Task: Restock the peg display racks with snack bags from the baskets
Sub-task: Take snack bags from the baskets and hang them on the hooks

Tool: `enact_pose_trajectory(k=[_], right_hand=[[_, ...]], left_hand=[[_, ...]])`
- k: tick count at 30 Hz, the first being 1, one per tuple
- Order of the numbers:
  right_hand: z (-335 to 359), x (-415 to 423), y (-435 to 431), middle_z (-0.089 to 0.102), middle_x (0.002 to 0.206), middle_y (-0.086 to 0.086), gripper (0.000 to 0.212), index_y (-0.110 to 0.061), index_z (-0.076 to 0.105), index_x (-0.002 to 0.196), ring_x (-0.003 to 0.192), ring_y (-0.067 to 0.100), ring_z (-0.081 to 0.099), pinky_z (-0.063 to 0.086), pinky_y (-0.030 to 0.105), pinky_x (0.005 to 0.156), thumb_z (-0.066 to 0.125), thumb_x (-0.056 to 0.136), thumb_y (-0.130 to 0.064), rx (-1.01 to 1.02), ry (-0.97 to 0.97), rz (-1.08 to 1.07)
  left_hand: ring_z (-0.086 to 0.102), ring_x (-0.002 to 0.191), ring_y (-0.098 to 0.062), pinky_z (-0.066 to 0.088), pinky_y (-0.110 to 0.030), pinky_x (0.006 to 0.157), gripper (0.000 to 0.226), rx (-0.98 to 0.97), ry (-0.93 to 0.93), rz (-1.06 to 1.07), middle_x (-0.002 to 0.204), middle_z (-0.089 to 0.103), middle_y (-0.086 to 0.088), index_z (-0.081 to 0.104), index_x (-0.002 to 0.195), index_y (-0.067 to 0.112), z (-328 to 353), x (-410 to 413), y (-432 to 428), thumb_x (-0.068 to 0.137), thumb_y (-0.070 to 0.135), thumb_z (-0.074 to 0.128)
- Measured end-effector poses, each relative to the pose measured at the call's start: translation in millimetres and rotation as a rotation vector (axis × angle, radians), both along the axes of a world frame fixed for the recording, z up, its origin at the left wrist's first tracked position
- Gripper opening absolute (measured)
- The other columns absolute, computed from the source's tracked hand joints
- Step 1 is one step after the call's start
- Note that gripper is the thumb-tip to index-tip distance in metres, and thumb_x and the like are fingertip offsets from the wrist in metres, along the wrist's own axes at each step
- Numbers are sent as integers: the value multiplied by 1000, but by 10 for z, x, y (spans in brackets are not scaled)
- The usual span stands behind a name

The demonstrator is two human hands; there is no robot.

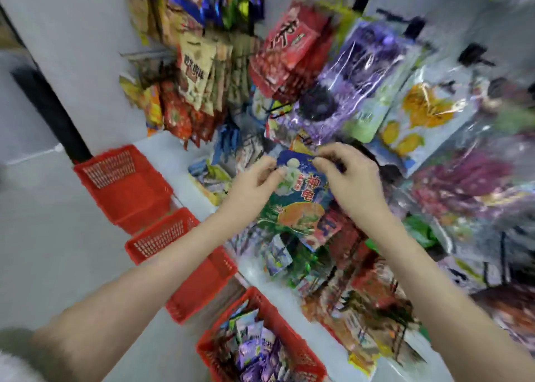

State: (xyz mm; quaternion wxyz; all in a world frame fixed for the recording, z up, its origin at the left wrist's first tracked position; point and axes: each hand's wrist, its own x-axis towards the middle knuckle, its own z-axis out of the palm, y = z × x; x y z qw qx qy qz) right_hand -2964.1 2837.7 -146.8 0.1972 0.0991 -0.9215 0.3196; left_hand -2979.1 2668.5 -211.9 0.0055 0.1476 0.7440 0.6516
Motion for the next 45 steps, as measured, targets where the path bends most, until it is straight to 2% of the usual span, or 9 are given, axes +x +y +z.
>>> enact_pose_trajectory(k=[4, 6, 8, 11, 16, 24, 37, 41, 45], right_hand=[[795, 23, 137, 57, 78, -6, 6, -7, 67, 88, 76, 0, 47, 34, 2, 67, 61, 89, -7, -16, 120, -16], [1092, 53, 242, 57, 80, -6, 7, -7, 67, 89, 76, 1, 47, 33, 3, 68, 60, 90, -8, 24, 183, -18], [1369, 97, 355, 58, 82, -6, 7, -8, 66, 90, 78, 2, 48, 34, 5, 69, 59, 90, -9, 42, 257, -25], [1761, 179, 523, 60, 87, -2, 8, -7, 66, 92, 81, 0, 48, 35, 4, 72, 58, 91, -9, 52, 379, -42], [2201, 199, 743, 57, 86, -8, 9, -6, 64, 92, 80, -1, 48, 34, 2, 73, 56, 91, -10, 43, 579, -82], [2523, 3, 1120, 52, 84, -13, 8, -8, 63, 94, 77, -16, 50, 33, 2, 71, 55, 93, -11, 30, 737, -269], [2587, -411, 1823, 47, 93, 1, 15, -2, 58, 95, 94, 29, 52, 35, 24, 78, 50, 95, -15, 6, 1019, -828], [2600, -426, 1938, 52, 92, 17, 18, 4, 60, 97, 89, 15, 45, 30, 6, 77, 49, 95, -11, 85, 1057, -886], [2608, -434, 1913, 47, 88, 6, 17, 1, 63, 95, 77, -10, 41, 31, 4, 74, 49, 96, -9, 161, 993, -848]], left_hand=[[28, 54, -10, 24, -28, 56, 26, -13, 209, -14, 61, 25, 9, 35, 78, 26, 735, -46, 242, 101, 25, 46], [47, 59, -15, 38, -32, 58, 11, -3, 278, -22, 69, 45, 0, 43, 104, 29, 1013, -24, 393, 100, 21, 49], [59, 86, -29, 48, -39, 70, 46, -29, 398, 18, 104, 61, -13, 33, 137, 29, 1291, 2, 536, 97, 19, 53], [50, 112, -18, 44, -26, 88, 71, -89, 623, 39, 140, 40, 4, 14, 151, 23, 1639, 44, 741, 96, 16, 57], [50, 77, -17, 50, -36, 68, 63, -279, 985, 209, 124, 48, -11, 22, 152, 19, 2058, -57, 1028, 97, 23, 53], [51, 103, -28, 51, -38, 74, 62, -313, 1176, 153, 126, 46, -18, 27, 151, 16, 2543, -528, 1485, 95, 34, 48], [41, 93, -24, 46, -37, 80, 74, -272, 1205, -297, 117, 37, -14, 13, 154, 15, 2940, -1231, 2363, 96, 38, 53], [38, 94, -25, 39, -33, 78, 80, -228, 1224, -369, 107, 32, -9, 4, 154, 25, 3009, -1295, 2586, 94, 38, 56], [41, 93, -28, 31, -30, 67, 81, -113, 1235, -392, 105, 33, -9, -4, 151, 28, 2989, -1305, 2721, 95, 38, 53]])
